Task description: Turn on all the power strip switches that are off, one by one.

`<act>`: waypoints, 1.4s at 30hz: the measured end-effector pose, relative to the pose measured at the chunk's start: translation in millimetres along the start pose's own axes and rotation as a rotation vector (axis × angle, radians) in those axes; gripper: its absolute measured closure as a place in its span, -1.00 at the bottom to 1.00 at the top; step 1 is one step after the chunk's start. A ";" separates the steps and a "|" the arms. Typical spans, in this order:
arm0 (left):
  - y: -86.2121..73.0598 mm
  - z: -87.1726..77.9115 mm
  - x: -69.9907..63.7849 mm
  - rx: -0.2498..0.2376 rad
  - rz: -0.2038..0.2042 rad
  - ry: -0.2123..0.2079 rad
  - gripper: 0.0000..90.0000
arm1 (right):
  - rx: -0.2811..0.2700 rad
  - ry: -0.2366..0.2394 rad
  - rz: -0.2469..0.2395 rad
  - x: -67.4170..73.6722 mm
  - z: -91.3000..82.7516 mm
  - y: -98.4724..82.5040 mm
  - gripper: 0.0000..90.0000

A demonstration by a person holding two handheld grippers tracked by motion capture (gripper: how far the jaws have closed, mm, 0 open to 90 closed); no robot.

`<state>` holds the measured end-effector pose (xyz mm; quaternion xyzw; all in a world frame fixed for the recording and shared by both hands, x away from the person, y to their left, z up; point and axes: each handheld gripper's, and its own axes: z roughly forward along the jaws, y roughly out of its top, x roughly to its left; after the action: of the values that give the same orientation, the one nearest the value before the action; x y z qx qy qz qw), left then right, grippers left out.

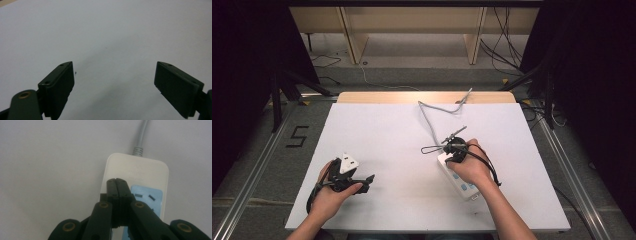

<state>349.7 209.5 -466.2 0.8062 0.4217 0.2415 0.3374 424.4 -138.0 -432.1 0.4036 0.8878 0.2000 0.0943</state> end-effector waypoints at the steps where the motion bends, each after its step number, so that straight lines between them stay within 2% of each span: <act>1: 0.0 -0.1 -0.1 0.000 0.000 0.000 -0.64 | 0.002 -0.001 0.000 -0.1 0.5 0.0 1.00; 11: 0.1 0.2 -0.6 -0.002 -0.006 0.000 -0.64 | 0.005 -0.003 -0.012 0.6 0.7 -0.8 1.00; 31: 1.2 1.5 0.9 0.000 -0.020 -0.006 -0.64 | 0.026 0.038 0.030 -3.1 2.4 -0.6 1.00; 37: 0.4 2.0 1.1 0.007 -0.016 -0.010 -0.64 | 0.018 0.040 0.020 -4.5 1.5 0.4 1.00; 42: 0.3 2.3 0.5 0.006 -0.013 -0.012 -0.64 | 0.032 0.033 0.006 -3.0 2.5 4.7 1.00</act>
<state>351.7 209.0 -467.5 0.8059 0.4257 0.2330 0.3392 430.3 -136.8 -432.3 0.4042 0.8912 0.1926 0.0723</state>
